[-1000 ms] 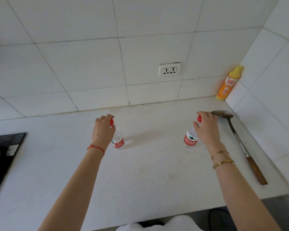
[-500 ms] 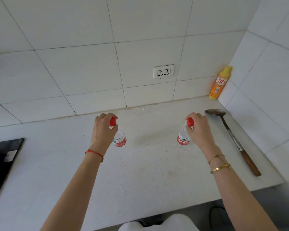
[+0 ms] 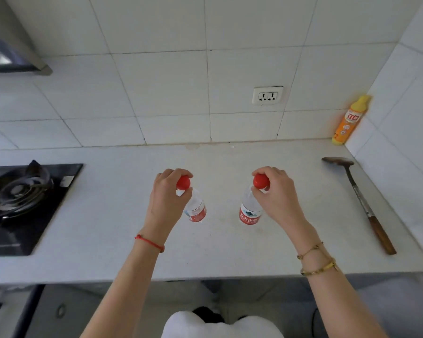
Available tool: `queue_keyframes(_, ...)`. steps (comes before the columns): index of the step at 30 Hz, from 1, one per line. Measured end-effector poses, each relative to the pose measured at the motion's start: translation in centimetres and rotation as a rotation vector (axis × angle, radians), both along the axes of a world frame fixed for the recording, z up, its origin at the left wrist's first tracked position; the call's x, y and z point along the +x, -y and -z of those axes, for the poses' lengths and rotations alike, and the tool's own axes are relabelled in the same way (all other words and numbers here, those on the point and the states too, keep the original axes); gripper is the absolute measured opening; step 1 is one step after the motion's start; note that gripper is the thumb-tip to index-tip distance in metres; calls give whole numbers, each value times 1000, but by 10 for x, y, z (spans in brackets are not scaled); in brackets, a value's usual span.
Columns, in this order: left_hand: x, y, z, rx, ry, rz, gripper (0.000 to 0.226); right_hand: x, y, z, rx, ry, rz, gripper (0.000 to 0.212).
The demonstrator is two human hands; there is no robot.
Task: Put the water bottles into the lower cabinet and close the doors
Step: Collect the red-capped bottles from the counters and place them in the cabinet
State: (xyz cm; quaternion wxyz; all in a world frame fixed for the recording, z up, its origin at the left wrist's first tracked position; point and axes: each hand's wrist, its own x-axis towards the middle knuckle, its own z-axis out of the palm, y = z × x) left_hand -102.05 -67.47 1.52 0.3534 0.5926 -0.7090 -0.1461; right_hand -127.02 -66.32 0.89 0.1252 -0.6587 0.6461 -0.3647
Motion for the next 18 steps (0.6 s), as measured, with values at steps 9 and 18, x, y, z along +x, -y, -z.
queue_keyframes(9, 19, -160, -2, 28, -7, -304, 31, 36, -83, 2, 16, -16, -358, 29)
queue_keyframes(18, 43, -331, 4, 112, -27, -643, 29, 96, -183, 6, 130, -25, -716, 25)
